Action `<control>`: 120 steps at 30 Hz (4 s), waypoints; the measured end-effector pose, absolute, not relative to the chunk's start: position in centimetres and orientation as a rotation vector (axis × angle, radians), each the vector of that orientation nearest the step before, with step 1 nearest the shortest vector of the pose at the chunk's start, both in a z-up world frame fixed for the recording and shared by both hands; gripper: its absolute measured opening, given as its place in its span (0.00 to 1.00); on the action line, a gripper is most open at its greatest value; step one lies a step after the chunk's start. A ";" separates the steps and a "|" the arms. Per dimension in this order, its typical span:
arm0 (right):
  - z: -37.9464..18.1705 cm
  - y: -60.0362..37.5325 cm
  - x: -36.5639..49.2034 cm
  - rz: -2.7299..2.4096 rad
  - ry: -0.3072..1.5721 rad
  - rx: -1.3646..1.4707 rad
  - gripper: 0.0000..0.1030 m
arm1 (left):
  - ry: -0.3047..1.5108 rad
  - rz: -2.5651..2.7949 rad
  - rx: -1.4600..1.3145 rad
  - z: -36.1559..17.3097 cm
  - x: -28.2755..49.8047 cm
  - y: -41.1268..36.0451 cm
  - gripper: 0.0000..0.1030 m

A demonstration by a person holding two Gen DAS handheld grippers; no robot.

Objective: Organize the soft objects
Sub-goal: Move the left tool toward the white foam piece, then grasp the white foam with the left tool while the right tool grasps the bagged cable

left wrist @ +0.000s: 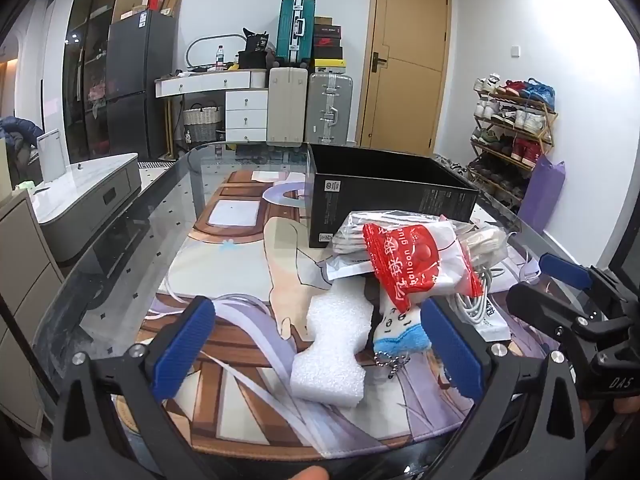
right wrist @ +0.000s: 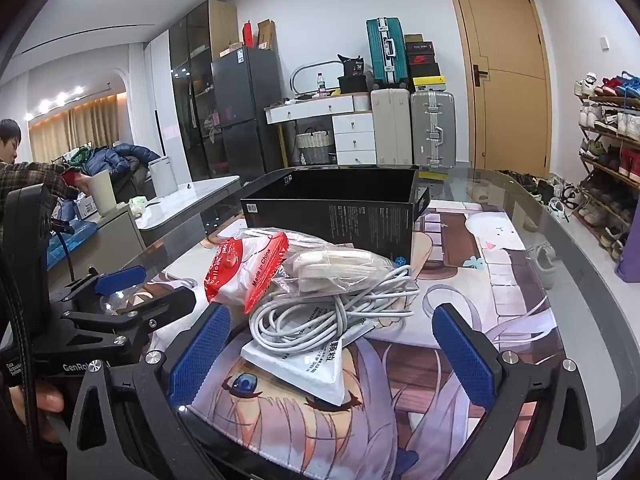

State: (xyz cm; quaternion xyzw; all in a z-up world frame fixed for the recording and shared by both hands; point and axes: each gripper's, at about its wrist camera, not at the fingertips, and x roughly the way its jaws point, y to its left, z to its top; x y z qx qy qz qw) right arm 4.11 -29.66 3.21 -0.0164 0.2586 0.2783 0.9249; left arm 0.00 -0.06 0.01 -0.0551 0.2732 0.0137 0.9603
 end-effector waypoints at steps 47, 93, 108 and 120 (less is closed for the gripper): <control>3.7 -30.4 4.2 0.550 0.512 -0.024 1.00 | 0.499 -0.001 -0.116 0.5 0.5 0.3 1.00; 3.6 -29.8 7.2 0.523 0.588 -0.072 1.00 | 0.627 -0.027 -0.048 -0.8 1.7 1.8 1.00; 3.0 -29.8 8.4 0.509 0.612 -0.074 1.00 | 0.721 -0.041 0.014 -1.4 3.2 1.2 1.00; 2.8 -27.8 9.1 0.535 0.632 -0.112 1.00 | 0.749 -0.117 -0.033 -1.8 3.8 1.5 0.71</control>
